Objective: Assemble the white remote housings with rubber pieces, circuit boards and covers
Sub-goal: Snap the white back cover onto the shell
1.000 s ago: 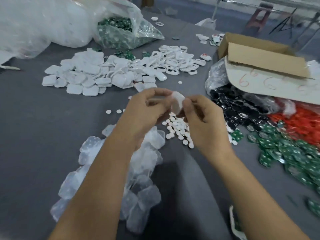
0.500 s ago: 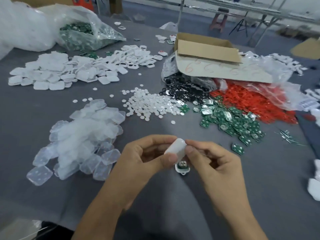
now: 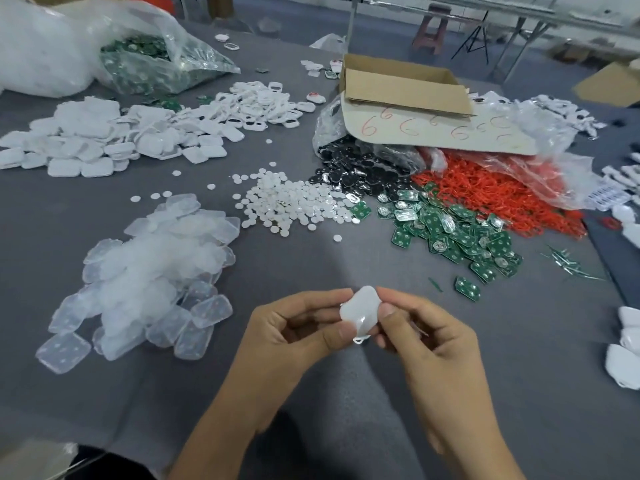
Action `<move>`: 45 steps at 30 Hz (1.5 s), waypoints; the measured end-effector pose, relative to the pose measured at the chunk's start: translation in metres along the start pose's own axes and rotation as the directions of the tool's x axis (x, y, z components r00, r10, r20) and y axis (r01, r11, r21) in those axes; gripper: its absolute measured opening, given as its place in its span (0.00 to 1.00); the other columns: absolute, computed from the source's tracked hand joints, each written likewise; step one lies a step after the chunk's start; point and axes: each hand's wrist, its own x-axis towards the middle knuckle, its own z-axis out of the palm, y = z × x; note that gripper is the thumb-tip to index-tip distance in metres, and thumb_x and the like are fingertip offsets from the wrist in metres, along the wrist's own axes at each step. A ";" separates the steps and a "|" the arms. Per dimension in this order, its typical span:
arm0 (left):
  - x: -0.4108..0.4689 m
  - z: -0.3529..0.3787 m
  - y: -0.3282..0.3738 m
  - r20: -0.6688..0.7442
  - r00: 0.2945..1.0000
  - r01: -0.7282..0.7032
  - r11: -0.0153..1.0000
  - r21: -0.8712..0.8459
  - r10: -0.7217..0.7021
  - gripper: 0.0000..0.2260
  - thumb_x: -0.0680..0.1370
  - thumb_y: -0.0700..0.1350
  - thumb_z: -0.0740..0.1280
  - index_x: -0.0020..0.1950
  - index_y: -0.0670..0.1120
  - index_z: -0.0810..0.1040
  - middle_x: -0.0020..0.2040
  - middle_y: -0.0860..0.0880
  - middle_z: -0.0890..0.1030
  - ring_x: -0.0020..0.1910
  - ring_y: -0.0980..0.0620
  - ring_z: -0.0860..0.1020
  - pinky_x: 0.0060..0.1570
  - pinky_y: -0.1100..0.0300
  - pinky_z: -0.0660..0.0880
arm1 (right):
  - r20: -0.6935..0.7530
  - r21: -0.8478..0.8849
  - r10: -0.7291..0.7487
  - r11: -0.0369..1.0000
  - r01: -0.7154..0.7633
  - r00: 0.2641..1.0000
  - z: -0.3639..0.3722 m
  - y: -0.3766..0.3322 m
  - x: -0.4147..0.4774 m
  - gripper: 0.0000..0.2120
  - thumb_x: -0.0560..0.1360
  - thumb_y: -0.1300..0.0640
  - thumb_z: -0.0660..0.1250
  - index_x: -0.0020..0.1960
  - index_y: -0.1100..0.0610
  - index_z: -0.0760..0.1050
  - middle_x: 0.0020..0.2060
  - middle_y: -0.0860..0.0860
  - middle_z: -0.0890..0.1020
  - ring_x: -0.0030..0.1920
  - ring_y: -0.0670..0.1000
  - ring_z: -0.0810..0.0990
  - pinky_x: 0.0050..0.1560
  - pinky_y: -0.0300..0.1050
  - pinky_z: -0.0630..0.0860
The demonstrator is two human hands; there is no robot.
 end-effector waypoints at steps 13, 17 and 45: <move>-0.020 0.022 -0.048 -0.056 0.971 -0.201 0.921 0.332 0.232 0.16 0.72 0.38 0.78 0.56 0.54 0.85 0.50 0.54 0.87 0.49 0.54 0.86 0.53 0.63 0.80 | -0.064 -0.047 0.083 0.995 -0.086 0.994 -0.015 0.016 -0.012 0.10 0.67 0.54 0.77 0.47 0.54 0.84 0.41 0.55 0.87 0.38 0.51 0.86 0.42 0.42 0.83; -0.014 0.028 -0.052 -0.185 0.940 -0.159 0.848 0.505 0.286 0.20 0.67 0.45 0.81 0.55 0.60 0.82 0.52 0.57 0.84 0.46 0.53 0.84 0.48 0.64 0.80 | -0.161 -0.467 -0.077 0.884 -0.007 0.984 -0.040 0.021 -0.004 0.09 0.69 0.57 0.78 0.48 0.48 0.84 0.41 0.48 0.86 0.39 0.43 0.85 0.44 0.30 0.77; 0.019 0.025 -0.050 -0.188 0.969 0.062 0.572 0.818 0.163 0.11 0.75 0.54 0.74 0.56 0.61 0.77 0.47 0.60 0.81 0.50 0.58 0.76 0.52 0.57 0.76 | 0.209 -0.856 -0.033 0.478 0.199 0.977 -0.067 0.027 0.001 0.14 0.70 0.60 0.77 0.54 0.49 0.84 0.49 0.41 0.82 0.53 0.47 0.79 0.55 0.31 0.69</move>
